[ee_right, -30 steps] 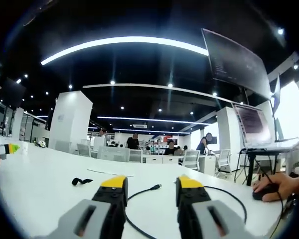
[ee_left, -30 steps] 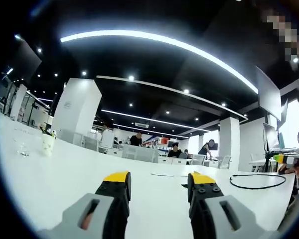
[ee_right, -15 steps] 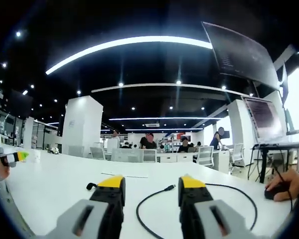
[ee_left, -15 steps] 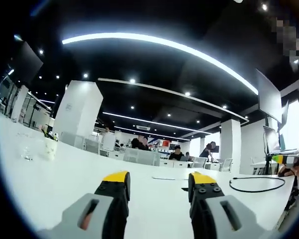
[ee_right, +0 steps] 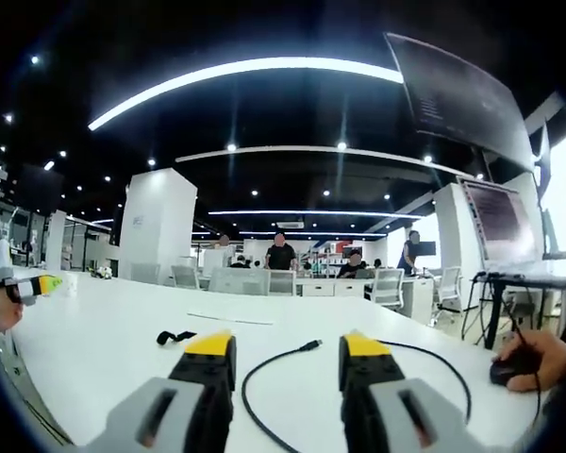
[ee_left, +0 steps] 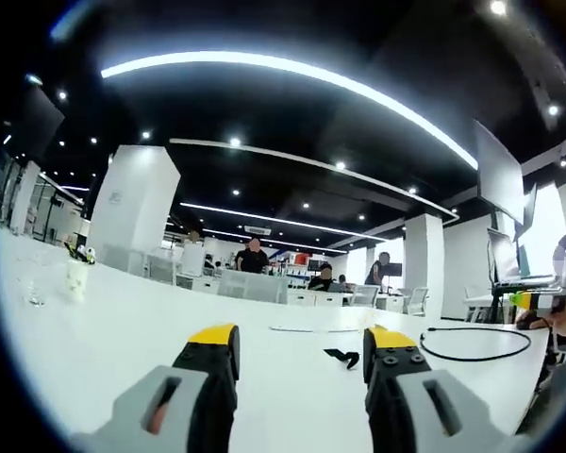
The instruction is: Find the charging cable on the desk, coil it up and secure with Velcro.
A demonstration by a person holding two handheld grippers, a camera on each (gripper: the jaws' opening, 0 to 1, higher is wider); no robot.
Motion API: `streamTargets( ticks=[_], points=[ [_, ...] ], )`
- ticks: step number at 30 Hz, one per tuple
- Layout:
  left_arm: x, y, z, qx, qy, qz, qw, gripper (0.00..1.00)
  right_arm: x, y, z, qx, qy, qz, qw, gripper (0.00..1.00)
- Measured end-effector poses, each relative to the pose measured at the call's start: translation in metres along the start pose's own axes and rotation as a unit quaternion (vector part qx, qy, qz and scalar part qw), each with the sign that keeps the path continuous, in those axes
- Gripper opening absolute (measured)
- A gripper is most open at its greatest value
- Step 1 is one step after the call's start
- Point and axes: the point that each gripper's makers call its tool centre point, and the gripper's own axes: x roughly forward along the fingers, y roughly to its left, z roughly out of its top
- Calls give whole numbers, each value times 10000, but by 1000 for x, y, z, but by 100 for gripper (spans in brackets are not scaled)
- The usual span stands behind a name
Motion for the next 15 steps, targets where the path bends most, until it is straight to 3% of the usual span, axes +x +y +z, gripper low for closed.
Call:
streamTargets(
  ticks=[9,15],
  points=[
    [21,-18,3,-159,2,-387,9991,54,8,-11,-6,-52,105,-67,9999,44],
    [48,-47,-2,-170,55,-925,9956,54,14,-14,-4,-196,145,-59,9997,44]
  ],
)
